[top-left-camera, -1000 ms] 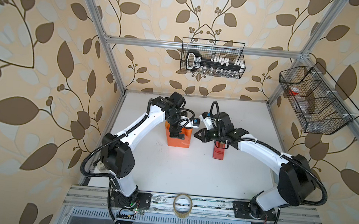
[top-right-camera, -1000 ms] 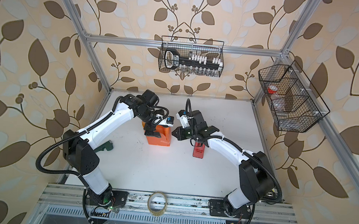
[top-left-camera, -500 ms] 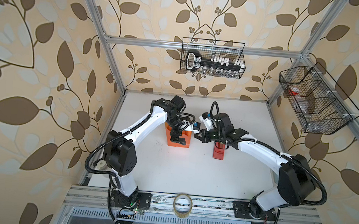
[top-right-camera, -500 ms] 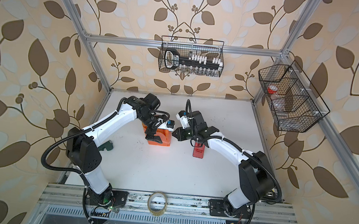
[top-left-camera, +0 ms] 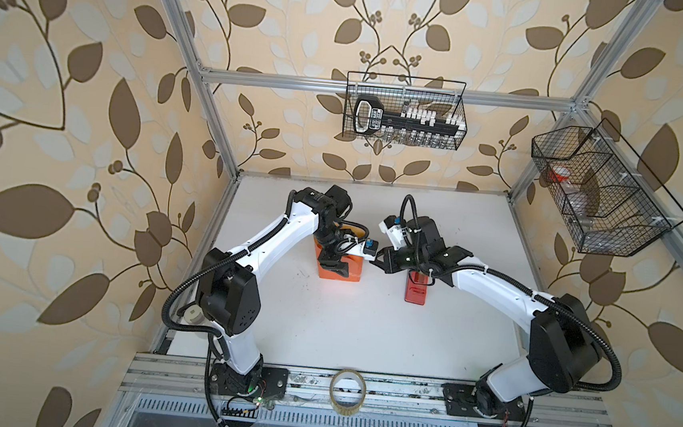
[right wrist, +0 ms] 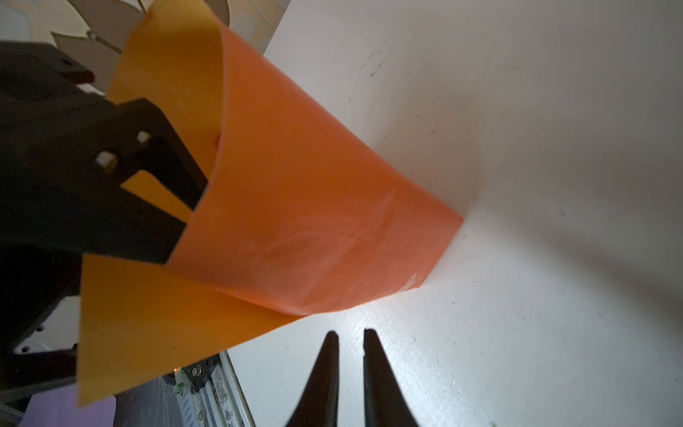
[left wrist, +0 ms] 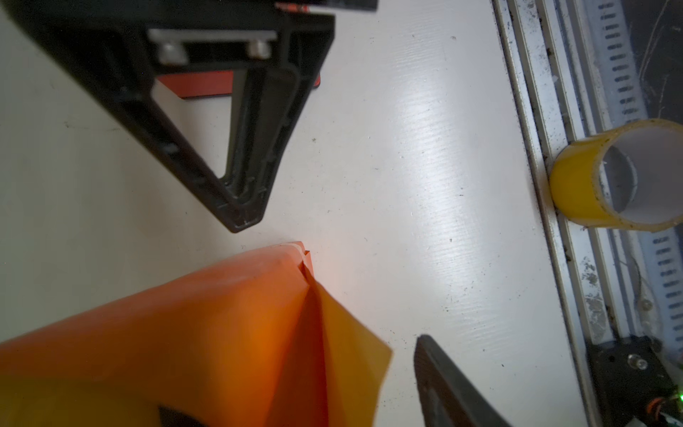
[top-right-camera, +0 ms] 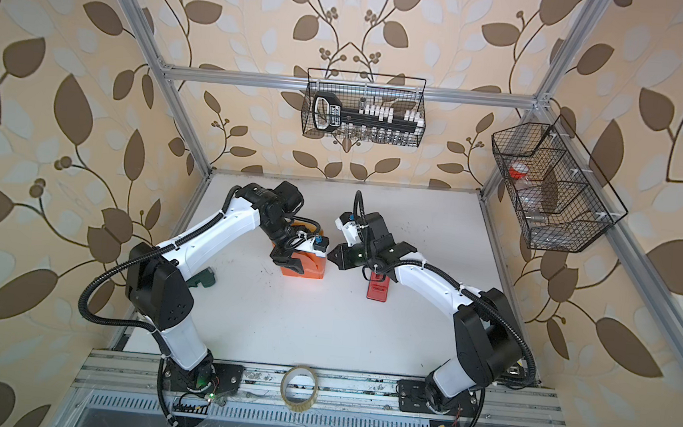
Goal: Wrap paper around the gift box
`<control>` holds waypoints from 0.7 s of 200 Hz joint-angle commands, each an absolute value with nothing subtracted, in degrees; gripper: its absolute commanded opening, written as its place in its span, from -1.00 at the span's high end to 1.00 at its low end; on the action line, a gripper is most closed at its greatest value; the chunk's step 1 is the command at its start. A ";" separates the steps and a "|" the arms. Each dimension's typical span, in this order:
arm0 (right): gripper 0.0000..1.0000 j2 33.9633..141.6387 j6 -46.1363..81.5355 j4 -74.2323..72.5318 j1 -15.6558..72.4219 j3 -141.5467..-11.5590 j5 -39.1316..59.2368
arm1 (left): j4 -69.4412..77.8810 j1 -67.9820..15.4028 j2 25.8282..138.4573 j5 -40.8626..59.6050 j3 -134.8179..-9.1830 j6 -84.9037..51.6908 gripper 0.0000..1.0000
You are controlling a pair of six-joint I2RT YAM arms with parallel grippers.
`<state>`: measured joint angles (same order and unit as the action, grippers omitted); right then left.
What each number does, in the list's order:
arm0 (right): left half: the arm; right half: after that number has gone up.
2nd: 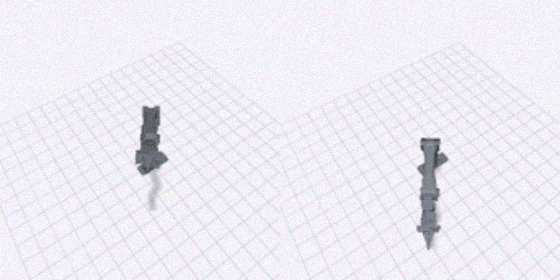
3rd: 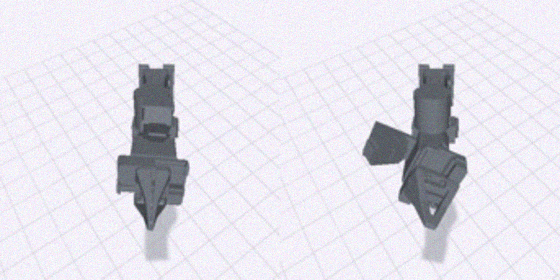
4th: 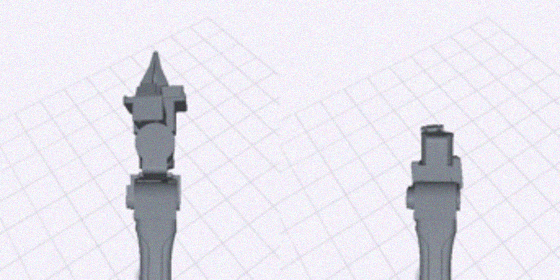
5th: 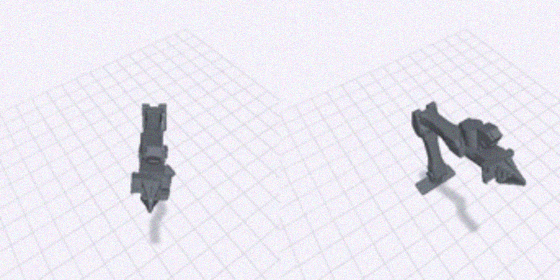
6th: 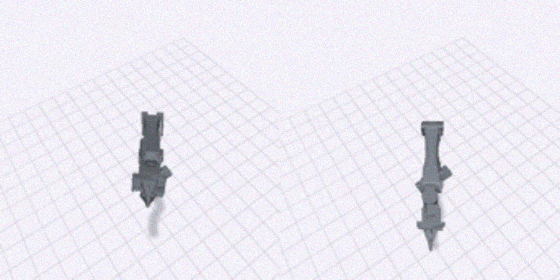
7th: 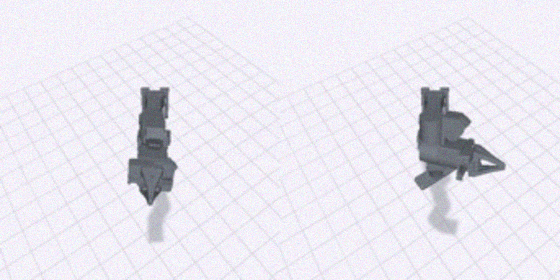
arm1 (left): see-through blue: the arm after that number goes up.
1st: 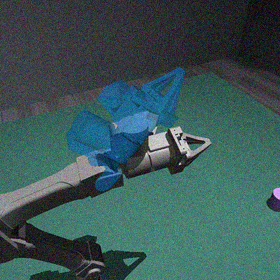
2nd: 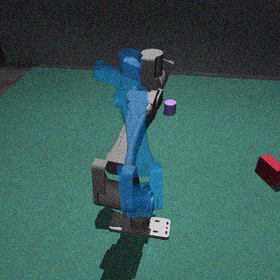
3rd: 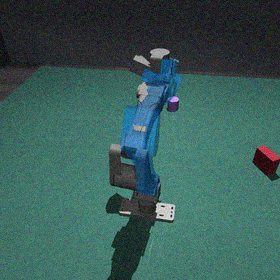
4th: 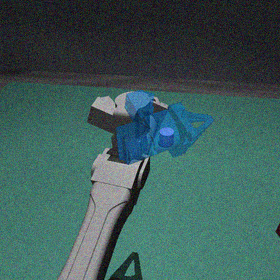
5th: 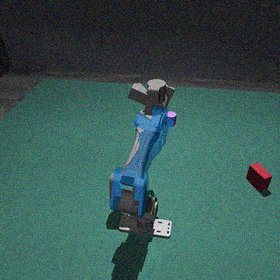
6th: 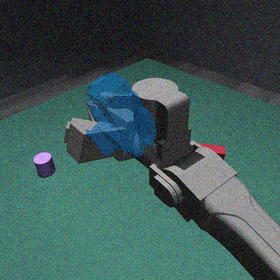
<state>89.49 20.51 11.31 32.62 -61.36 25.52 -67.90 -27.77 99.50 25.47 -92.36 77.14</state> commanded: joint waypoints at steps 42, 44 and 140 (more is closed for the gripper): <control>0.70 89.34 20.29 10.68 32.77 -61.01 26.06 | -70.73 -27.78 99.30 23.73 -95.00 76.07 0.13; 0.70 89.44 20.30 10.65 32.78 -61.11 26.09 | -70.81 -27.82 99.25 23.73 -95.05 75.99 0.13; 0.71 92.29 24.14 7.08 33.75 -64.24 27.84 | -68.03 -27.82 95.45 23.73 -92.97 72.72 0.48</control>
